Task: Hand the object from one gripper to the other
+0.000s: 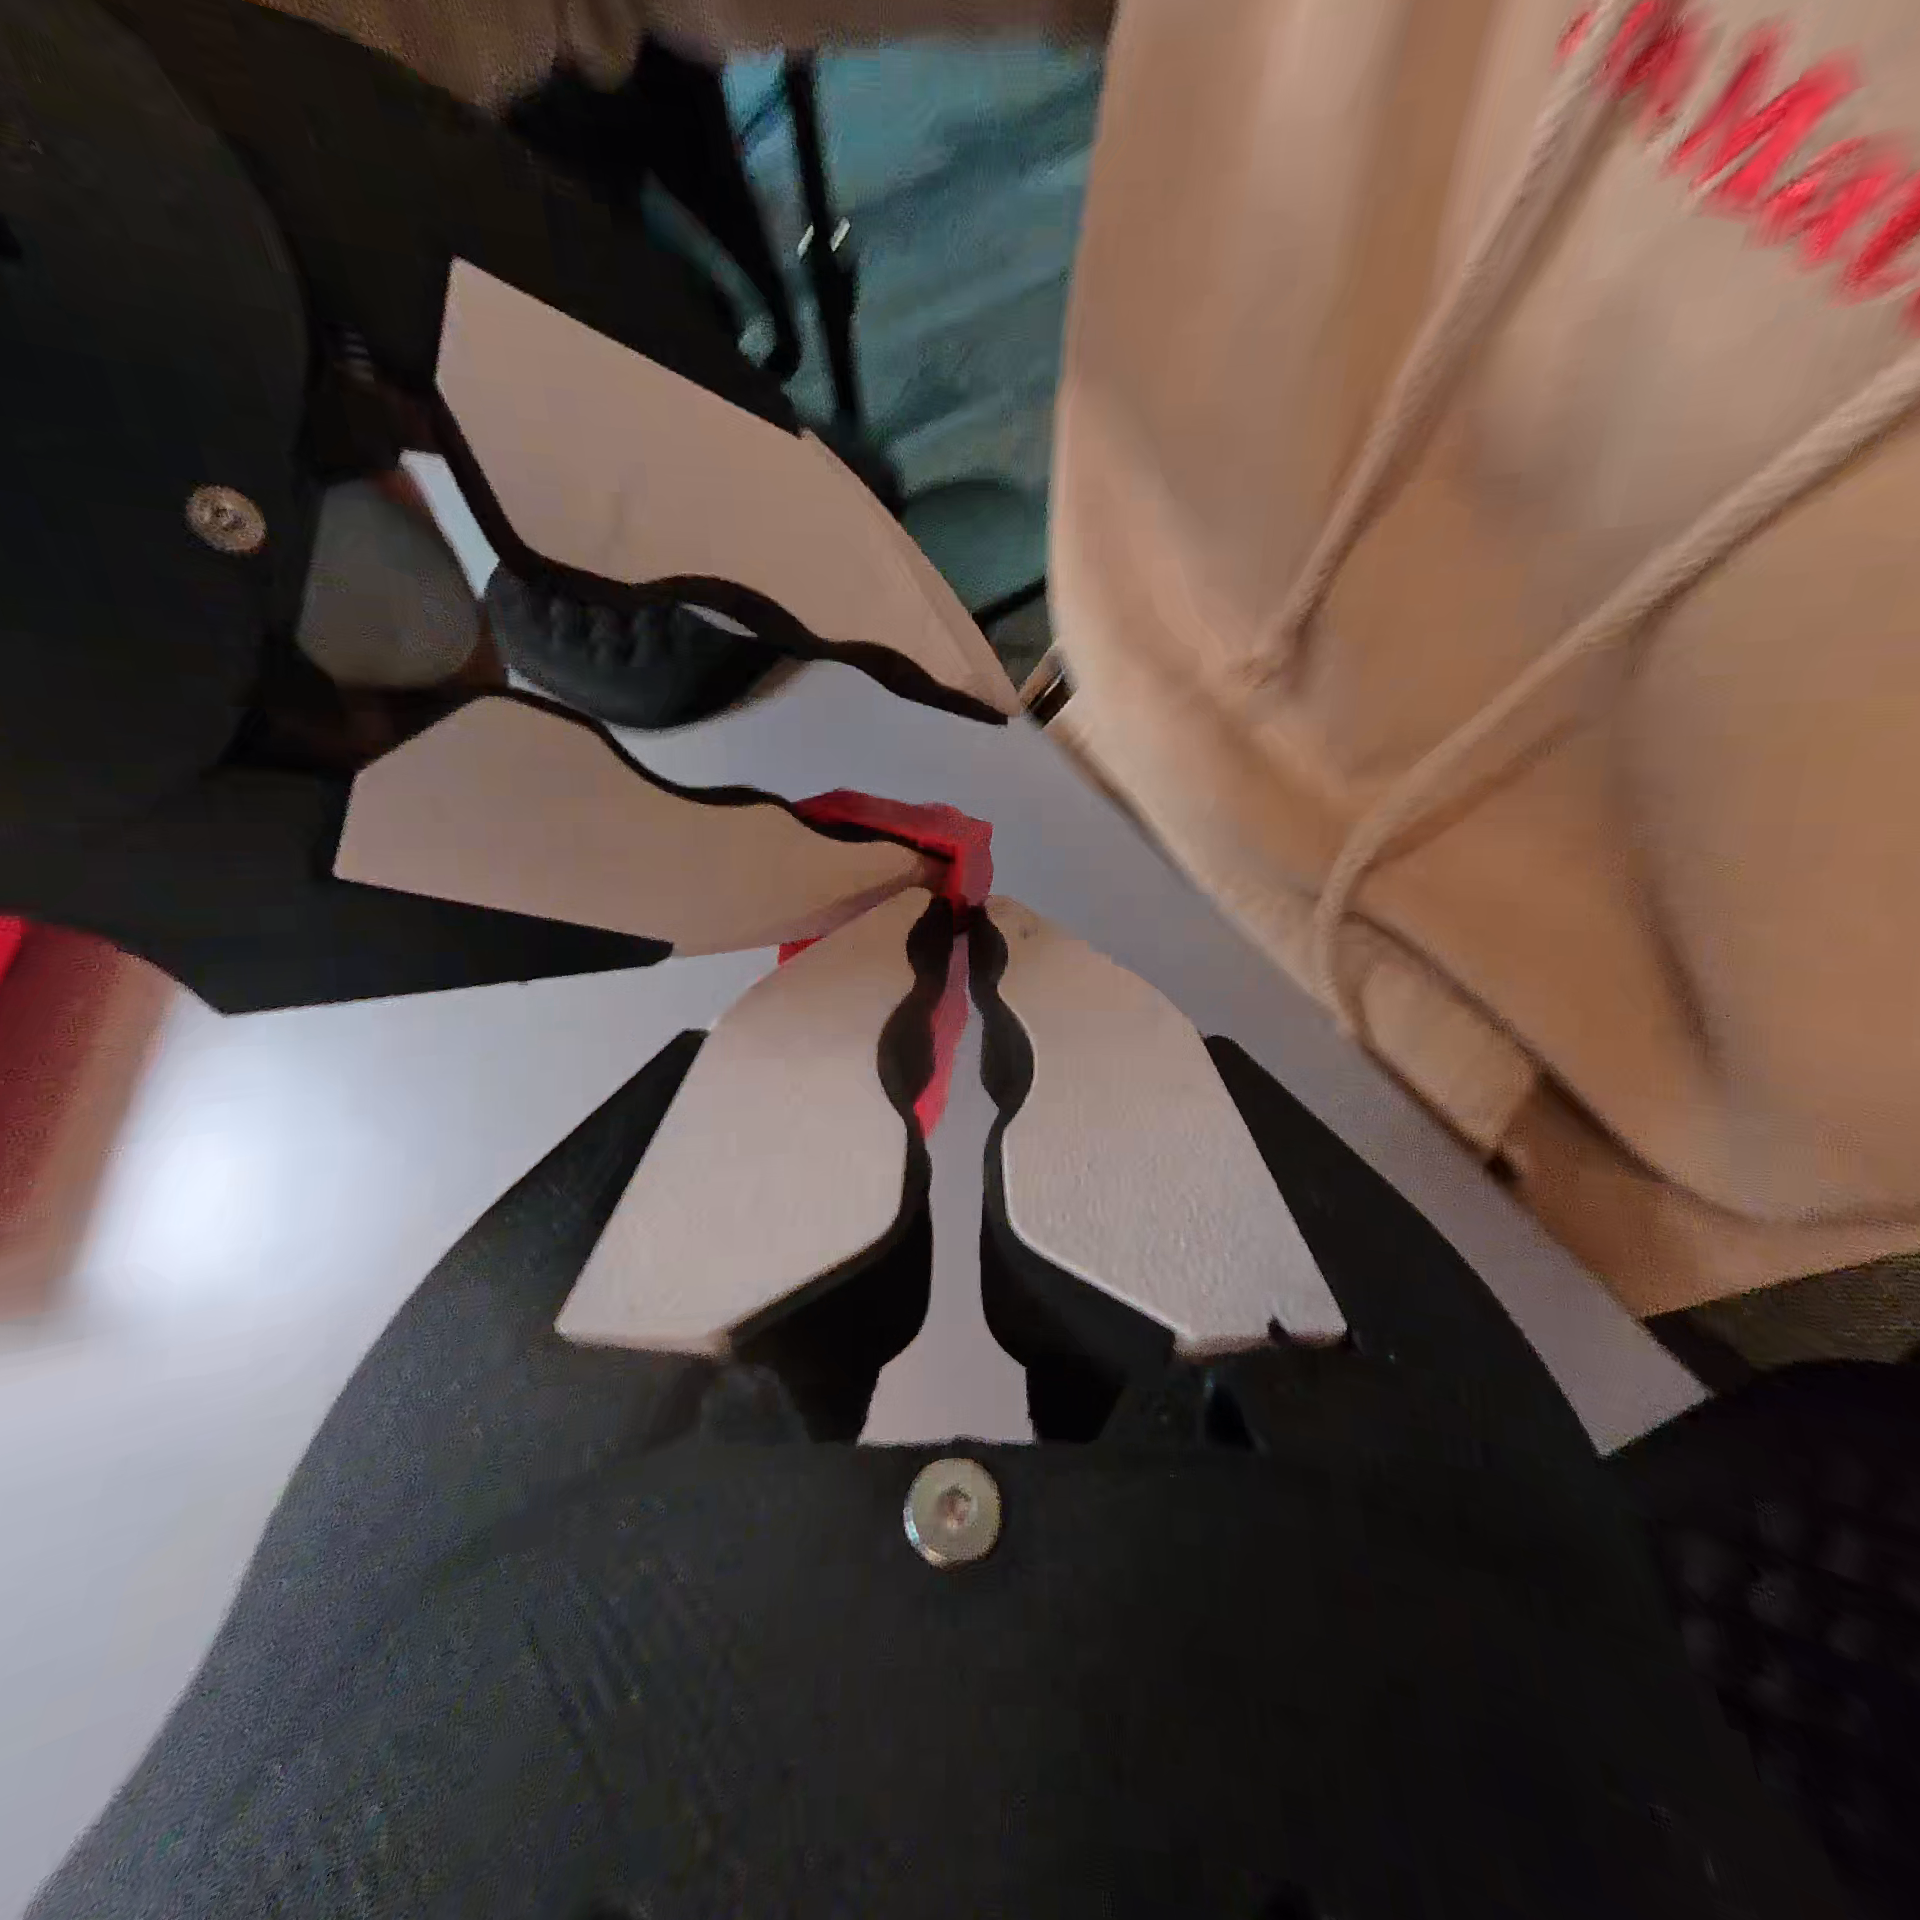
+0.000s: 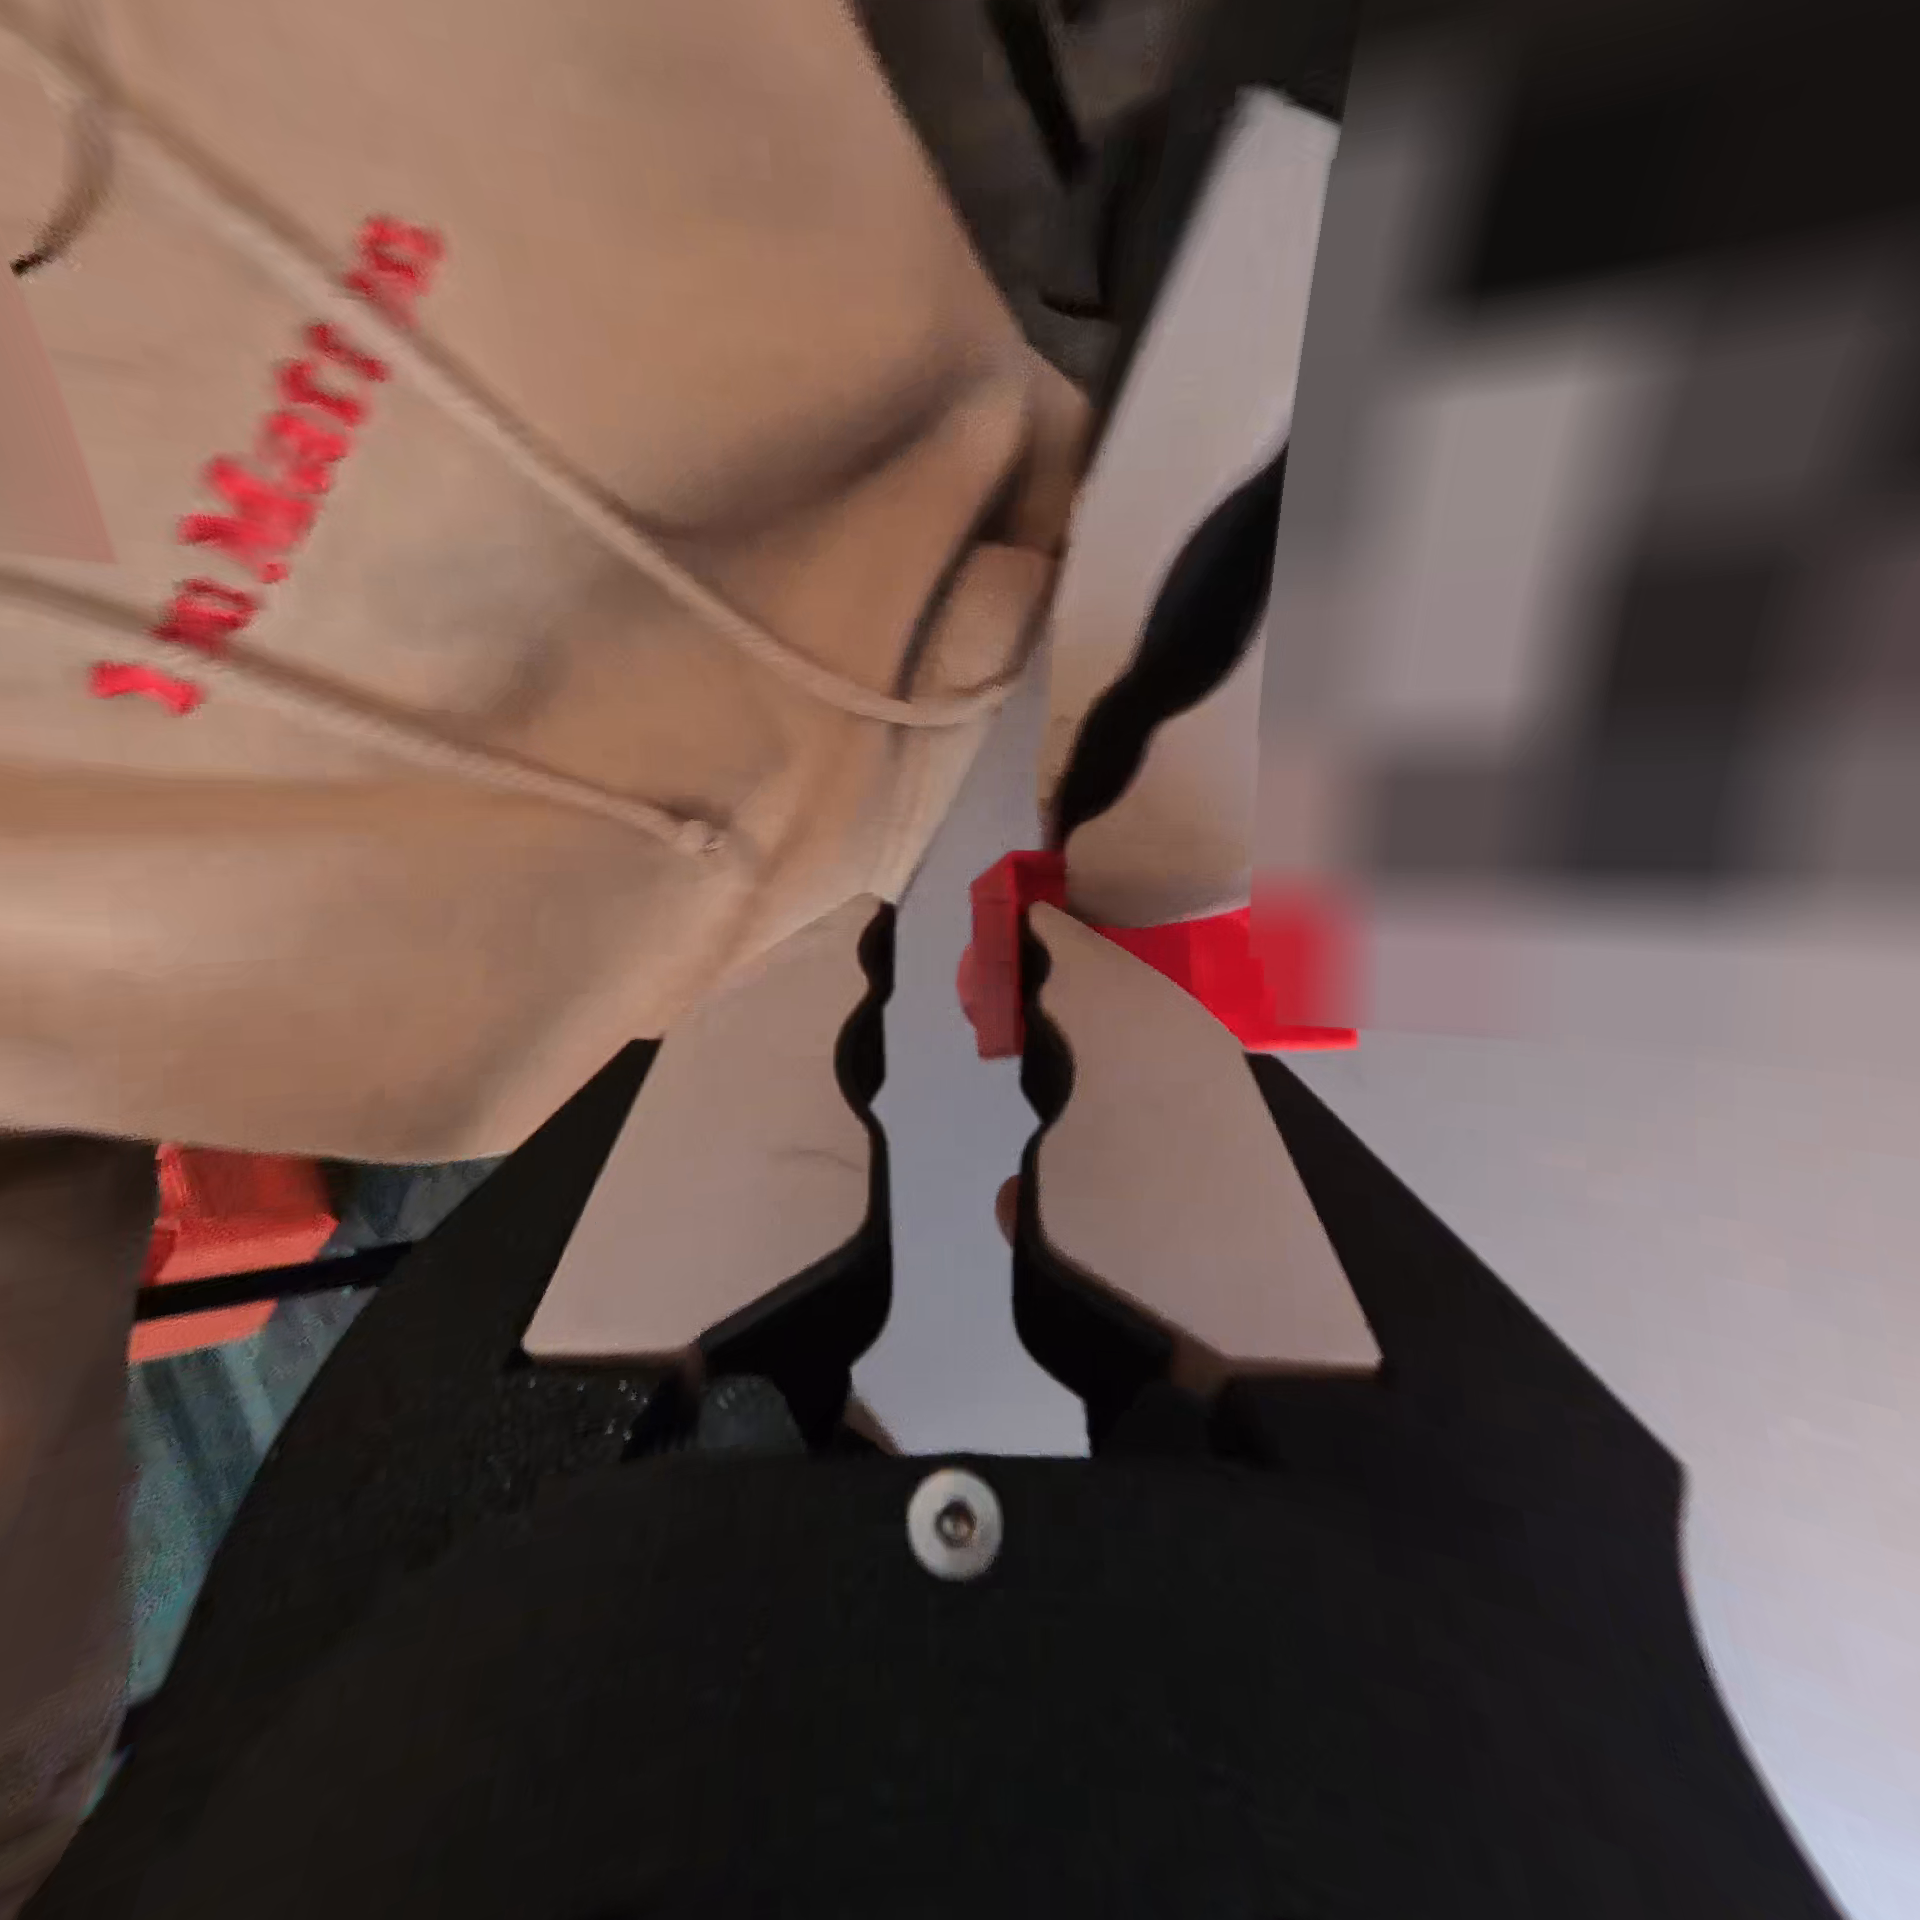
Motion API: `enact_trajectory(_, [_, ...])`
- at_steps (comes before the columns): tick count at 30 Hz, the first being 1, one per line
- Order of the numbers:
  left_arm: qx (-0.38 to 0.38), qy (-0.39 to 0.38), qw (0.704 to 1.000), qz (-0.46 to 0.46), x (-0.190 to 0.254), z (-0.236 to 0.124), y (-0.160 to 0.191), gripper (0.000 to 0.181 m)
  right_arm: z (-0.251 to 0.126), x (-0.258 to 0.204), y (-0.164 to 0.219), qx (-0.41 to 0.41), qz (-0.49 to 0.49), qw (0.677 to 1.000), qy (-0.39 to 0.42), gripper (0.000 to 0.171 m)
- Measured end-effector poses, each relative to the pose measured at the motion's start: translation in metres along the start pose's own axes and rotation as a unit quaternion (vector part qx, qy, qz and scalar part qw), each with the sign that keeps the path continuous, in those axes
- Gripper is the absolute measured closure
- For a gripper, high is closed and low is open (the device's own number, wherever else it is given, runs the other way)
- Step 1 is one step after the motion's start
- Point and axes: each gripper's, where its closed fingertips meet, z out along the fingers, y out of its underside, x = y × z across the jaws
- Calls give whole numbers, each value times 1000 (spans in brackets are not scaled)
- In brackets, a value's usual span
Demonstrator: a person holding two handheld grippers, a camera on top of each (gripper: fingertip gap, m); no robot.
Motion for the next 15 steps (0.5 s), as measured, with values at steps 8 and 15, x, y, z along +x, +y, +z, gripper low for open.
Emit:
enact_trajectory(8, [205,184,961,2,34,-11,-50,179,-11,-55,-26,47,-103,977,-181,134])
enact_trajectory(15, [222,204,953,-14,37,-19,-49,181,-30,-44,-37,107,-149,971,-154,138])
